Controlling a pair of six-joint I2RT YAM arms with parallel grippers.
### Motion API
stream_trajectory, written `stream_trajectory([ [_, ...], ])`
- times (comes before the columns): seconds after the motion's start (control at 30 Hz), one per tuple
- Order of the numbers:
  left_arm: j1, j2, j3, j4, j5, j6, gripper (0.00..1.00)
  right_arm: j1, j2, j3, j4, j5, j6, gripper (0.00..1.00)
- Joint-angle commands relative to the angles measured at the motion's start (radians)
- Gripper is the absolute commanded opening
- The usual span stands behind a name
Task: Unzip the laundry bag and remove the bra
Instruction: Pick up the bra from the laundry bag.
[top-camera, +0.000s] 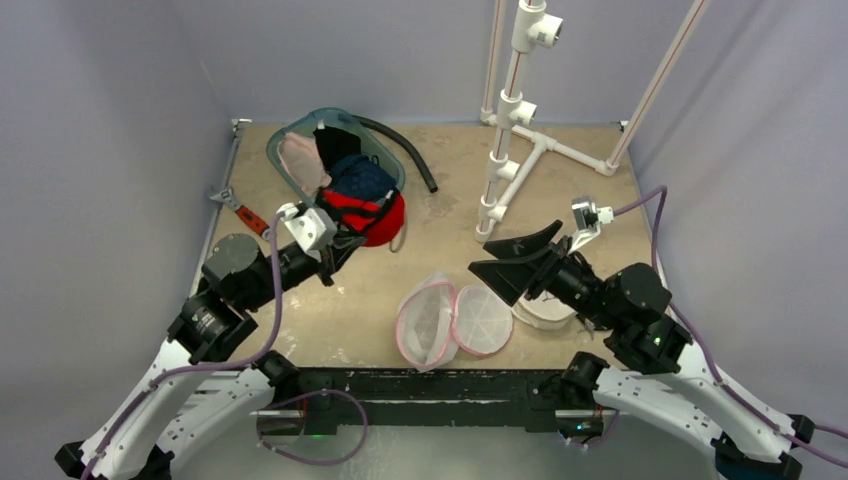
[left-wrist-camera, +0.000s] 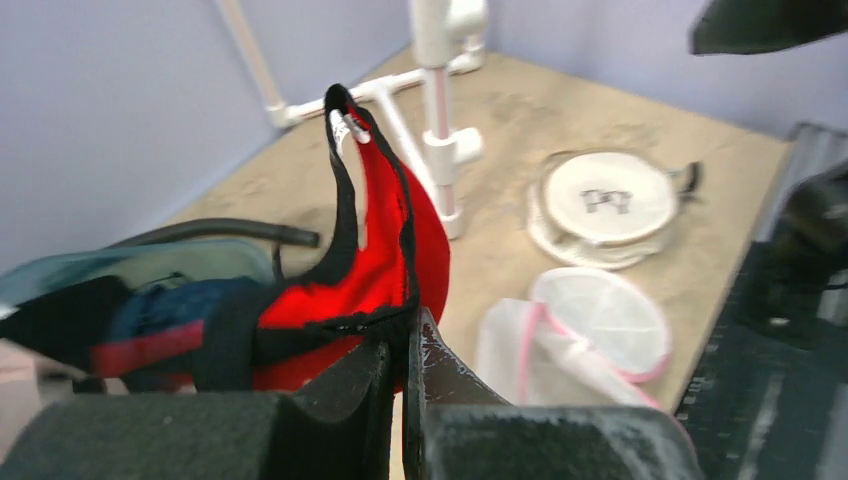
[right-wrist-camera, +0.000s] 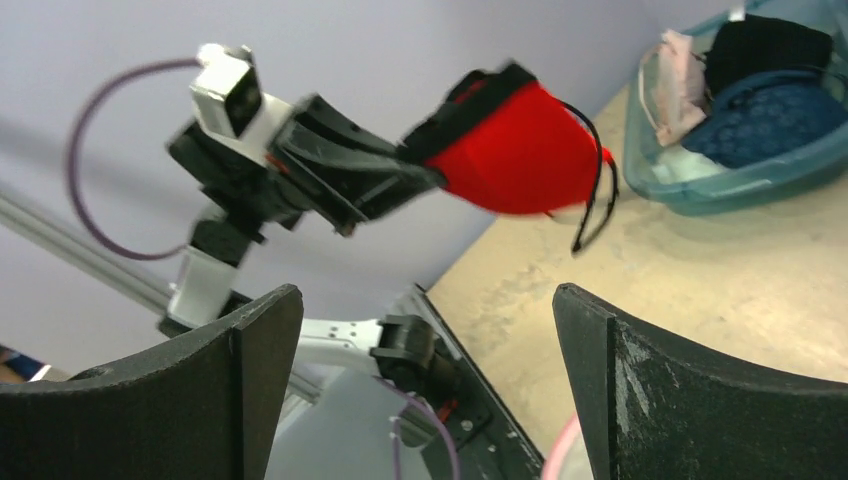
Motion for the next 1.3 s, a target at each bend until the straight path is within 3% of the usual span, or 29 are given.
stream_trajectory([
  [0.0,-0.005,0.107,0.147,-0.144,-0.193,0.262,0.0,0.0,-0.009,-0.056,-0.082,0.07,-0.054,0.98],
  [0.13,-0.005,0.18,0.263,-0.1,-0.259,0.086,0.0,-0.001,-0.017,-0.094,-0.009,0.066,-0.04,0.97],
  [0.33,-0.004,0.288,0.381,-0.011,-0.307,-0.49,0.0,0.0,0.009,-0.081,0.058,0.025,-0.077,0.95],
  [0.43,-0.005,0.297,0.335,-0.003,-0.397,-0.817,0.0,-0.001,0.045,-0.049,0.074,0.03,-0.091,0.94],
  [0.6,-0.004,0.195,0.132,0.172,-0.446,-1.218,0.0,-0.001,0.126,-0.005,0.142,0.073,-0.116,0.92],
  [0.7,-0.004,0.175,0.102,0.237,-0.401,-1.206,0.0,0.0,0.143,-0.008,0.191,0.078,-0.093,0.91],
  [0.83,-0.004,0.167,0.168,0.099,-0.392,-1.173,0.0,-0.001,0.145,-0.023,0.234,0.089,-0.053,0.92],
  [1.0,-0.005,0.128,0.126,0.031,-0.444,-1.362,0.0,0.004,0.211,0.001,0.288,0.056,-0.112,0.88],
  [1.27,-0.005,0.154,0.181,-0.14,-0.609,-1.671,0.0,0.194,0.358,0.106,0.244,0.398,-0.44,0.84],
])
